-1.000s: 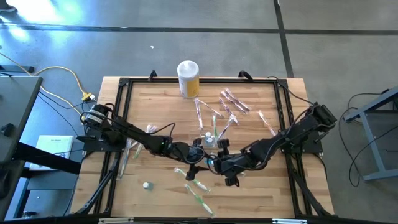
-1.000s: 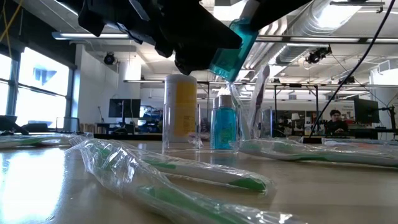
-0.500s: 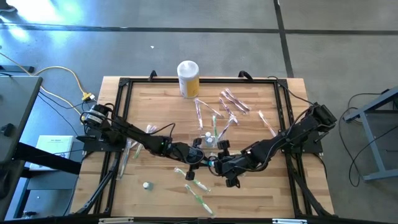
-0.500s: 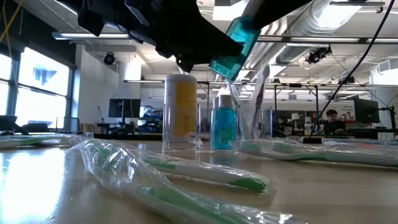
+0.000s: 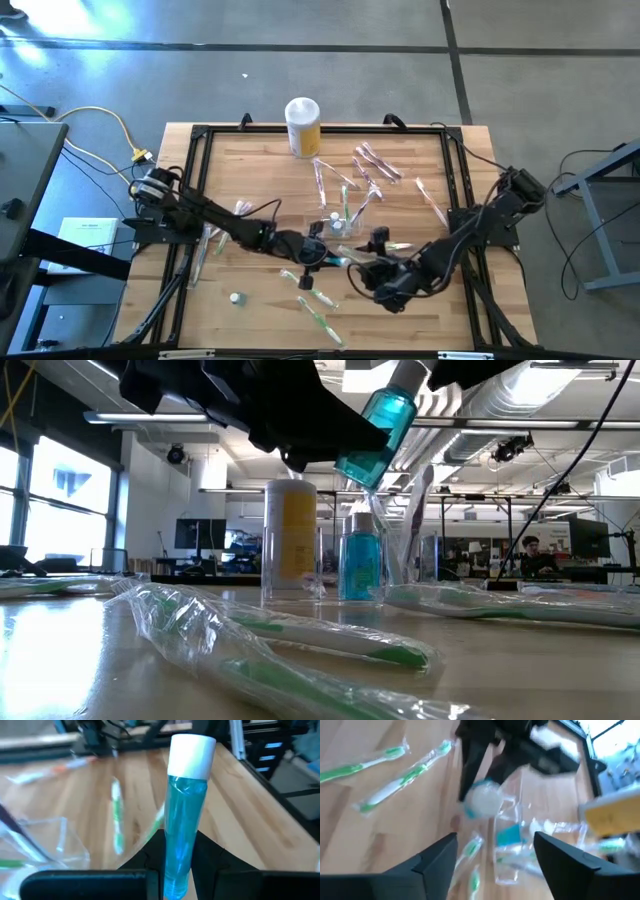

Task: Pick & Place toothbrushing station
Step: Put the mouthwash bottle into the transparent organizer

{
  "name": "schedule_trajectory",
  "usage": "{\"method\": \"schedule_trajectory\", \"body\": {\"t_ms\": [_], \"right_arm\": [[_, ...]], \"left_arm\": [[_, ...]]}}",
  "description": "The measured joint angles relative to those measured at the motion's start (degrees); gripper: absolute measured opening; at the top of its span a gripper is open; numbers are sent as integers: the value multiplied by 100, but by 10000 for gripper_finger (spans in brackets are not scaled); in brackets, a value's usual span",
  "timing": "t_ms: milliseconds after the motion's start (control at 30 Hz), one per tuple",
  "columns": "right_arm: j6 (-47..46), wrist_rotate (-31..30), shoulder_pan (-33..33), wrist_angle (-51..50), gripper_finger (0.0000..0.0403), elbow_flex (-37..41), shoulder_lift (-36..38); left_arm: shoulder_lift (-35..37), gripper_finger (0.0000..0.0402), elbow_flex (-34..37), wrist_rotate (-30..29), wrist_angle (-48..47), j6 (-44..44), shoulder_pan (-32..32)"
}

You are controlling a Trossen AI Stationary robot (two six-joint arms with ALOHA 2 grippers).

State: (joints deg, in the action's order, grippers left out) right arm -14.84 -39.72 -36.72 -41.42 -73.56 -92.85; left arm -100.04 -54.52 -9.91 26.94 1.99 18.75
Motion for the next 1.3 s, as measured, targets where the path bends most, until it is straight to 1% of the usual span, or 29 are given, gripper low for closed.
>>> {"method": "schedule_trajectory", "body": {"t_ms": [100, 167, 233, 300, 433, 600, 733, 867, 1033, 1167, 1300], "right_arm": [[-471, -1, -100, -84, 267, 0, 58], [-455, -130, -129, 74, 264, 2, 54], [-266, -222, -91, 515, 260, 1, 51], [-34, -181, 0, 913, 255, 0, 41], [310, -188, 129, 1416, 250, 0, 32], [809, -30, 147, 2041, 247, 0, 32], [1098, -31, 119, 2384, 245, 0, 32], [1280, -22, 106, 2590, 234, 0, 29], [1474, -75, 43, 2773, 196, 0, 29], [1809, -257, -78, 2982, 151, 0, 29], [2023, -266, -137, 3167, 104, 0, 29]], "left_arm": [[42, 51, 0, -348, 64, -316, 112], [86, 51, 2, -449, 286, -527, 166], [98, 51, -2, -451, 519, -651, 180], [90, 51, 0, -469, 697, -692, 232], [91, 51, 0, -532, 1293, -858, 315], [89, 51, 0, -678, 1708, -1236, 471], [89, 51, 0, -873, 1899, -1269, 531], [91, 51, 0, -892, 2229, -1379, 585], [91, 51, -2, -905, 2348, -1486, 649], [90, 51, -3, -890, 2351, -1518, 642], [89, 51, -5, -897, 2346, -1532, 648]]}}
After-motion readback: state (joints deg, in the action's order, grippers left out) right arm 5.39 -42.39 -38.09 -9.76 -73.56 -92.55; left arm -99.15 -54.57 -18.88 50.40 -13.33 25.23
